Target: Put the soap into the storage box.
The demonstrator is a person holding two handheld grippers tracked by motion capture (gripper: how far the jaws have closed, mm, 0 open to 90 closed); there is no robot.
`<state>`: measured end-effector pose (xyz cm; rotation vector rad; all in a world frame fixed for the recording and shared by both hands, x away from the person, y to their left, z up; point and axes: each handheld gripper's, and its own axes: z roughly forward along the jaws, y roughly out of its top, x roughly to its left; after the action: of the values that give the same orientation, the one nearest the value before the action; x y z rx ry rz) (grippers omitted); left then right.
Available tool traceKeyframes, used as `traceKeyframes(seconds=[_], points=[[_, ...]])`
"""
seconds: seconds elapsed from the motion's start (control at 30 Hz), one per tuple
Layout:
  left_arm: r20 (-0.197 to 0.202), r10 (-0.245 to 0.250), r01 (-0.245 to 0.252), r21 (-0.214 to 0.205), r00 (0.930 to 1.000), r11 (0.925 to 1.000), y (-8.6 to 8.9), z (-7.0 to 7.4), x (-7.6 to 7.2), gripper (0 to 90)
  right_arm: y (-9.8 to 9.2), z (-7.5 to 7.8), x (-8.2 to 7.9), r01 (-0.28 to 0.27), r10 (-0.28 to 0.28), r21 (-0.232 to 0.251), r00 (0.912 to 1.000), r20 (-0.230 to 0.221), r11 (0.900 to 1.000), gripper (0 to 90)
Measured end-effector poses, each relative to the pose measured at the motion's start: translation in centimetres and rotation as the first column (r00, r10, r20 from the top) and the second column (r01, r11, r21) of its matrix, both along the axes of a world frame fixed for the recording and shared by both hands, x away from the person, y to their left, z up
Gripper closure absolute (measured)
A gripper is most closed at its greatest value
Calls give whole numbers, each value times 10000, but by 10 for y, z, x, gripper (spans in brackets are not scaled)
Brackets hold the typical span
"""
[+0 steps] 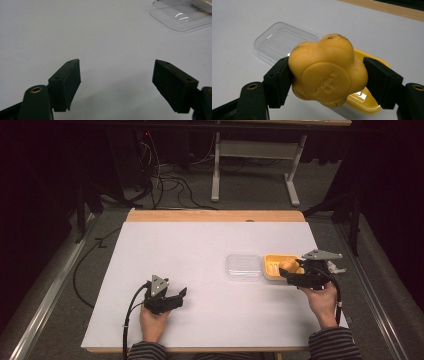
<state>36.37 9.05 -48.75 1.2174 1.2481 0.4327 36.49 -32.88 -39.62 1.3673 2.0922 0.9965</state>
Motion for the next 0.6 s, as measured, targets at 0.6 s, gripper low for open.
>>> traceKeyframes(seconds=[0.6], points=[[26,12,-12,-24,10000,10000,0,0,0,233,-8,-14,28,372,-372,-10,9959,-819,9993,275]])
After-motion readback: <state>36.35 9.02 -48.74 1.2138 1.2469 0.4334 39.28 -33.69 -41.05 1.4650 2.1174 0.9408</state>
